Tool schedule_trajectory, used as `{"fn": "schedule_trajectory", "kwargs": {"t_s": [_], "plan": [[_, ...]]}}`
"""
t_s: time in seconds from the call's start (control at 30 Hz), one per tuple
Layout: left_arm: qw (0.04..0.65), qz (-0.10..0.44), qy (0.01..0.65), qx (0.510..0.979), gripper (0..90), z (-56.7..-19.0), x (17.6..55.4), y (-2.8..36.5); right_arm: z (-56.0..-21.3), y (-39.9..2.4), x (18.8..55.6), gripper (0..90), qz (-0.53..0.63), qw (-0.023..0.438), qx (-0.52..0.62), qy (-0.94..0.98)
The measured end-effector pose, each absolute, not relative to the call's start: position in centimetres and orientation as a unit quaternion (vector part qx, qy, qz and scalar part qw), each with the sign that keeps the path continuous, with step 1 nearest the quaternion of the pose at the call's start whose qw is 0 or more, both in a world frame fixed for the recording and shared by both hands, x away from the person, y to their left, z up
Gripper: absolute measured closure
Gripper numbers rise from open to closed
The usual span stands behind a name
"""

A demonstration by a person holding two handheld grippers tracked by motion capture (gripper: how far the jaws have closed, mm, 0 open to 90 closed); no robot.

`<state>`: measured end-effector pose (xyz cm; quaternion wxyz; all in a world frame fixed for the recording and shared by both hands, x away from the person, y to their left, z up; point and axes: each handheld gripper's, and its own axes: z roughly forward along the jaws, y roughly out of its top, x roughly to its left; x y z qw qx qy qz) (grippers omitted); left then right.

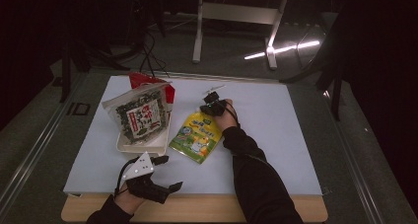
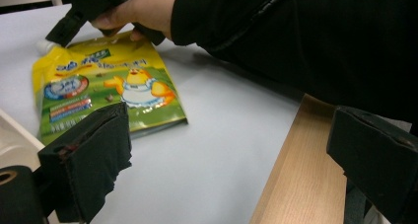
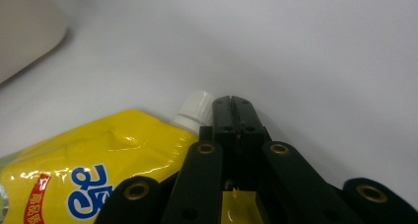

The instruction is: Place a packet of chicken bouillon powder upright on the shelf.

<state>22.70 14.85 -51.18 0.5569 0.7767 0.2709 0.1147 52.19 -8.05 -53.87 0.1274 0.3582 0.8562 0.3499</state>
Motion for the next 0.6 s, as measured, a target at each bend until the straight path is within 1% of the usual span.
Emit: {"fn": "schedule_trajectory", "kwargs": {"t_s": [0.07,0.23,0.3,0.37,0.6], "plan": [[0.558,0.115,0.271,0.776,4.2,-51.1,22.7,14.9,-53.8,-7.8,51.8,90.0,0.349,0.124,0.349,0.861],[0.559,0.115,0.275,0.774,4.2,-51.2,22.8,15.0,-53.1,-7.7,50.9,90.0,0.366,0.134,0.346,0.853],[0.559,0.115,0.276,0.773,4.2,-51.2,22.9,15.1,-52.6,-7.5,50.4,89.9,0.376,0.132,0.34,0.852],[0.559,0.115,0.277,0.773,4.1,-51.2,22.9,15.1,-52.3,-7.0,50.2,89.8,0.387,0.12,0.331,0.852],[0.558,0.116,0.274,0.775,4.2,-51.2,22.8,15.0,-53.1,-5.2,50.3,89.3,0.369,0.109,0.317,0.867]]}}
